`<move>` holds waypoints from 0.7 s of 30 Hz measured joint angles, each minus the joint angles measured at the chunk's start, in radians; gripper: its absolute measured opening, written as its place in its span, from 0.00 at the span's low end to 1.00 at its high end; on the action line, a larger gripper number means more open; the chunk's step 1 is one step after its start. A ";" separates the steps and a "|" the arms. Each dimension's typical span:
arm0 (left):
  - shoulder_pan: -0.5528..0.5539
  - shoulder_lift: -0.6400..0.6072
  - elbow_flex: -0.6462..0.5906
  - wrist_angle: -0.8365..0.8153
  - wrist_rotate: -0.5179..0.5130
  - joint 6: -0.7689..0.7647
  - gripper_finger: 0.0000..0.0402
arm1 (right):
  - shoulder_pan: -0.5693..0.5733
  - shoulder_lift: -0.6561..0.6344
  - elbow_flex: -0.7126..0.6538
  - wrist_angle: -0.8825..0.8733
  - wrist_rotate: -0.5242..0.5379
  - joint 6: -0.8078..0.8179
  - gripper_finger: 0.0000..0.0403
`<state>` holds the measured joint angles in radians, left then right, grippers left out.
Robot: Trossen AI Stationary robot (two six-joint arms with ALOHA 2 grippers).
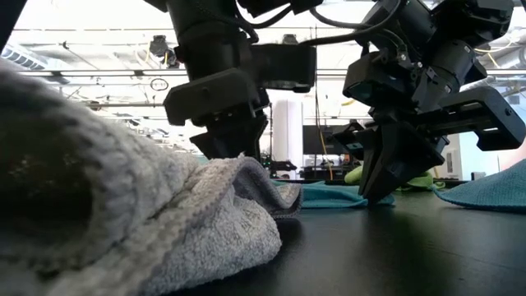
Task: Fold microfiber towels
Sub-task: Fold the top blue microfiber towel
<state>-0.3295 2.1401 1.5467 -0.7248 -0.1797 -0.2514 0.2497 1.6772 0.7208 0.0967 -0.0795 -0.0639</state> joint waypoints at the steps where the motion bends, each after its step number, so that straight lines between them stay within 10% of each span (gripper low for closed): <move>1: 0.000 -0.003 0.000 0.003 0.005 -0.027 0.48 | 0.000 0.000 0.000 0.000 0.000 0.000 0.00; 21: -0.036 -0.119 -0.002 0.018 -0.056 0.102 0.33 | 0.000 0.000 0.000 -0.004 0.000 0.000 0.00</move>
<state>-0.3654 2.0213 1.5452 -0.7069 -0.2358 -0.1498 0.2497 1.6768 0.7204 0.0929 -0.0799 -0.0643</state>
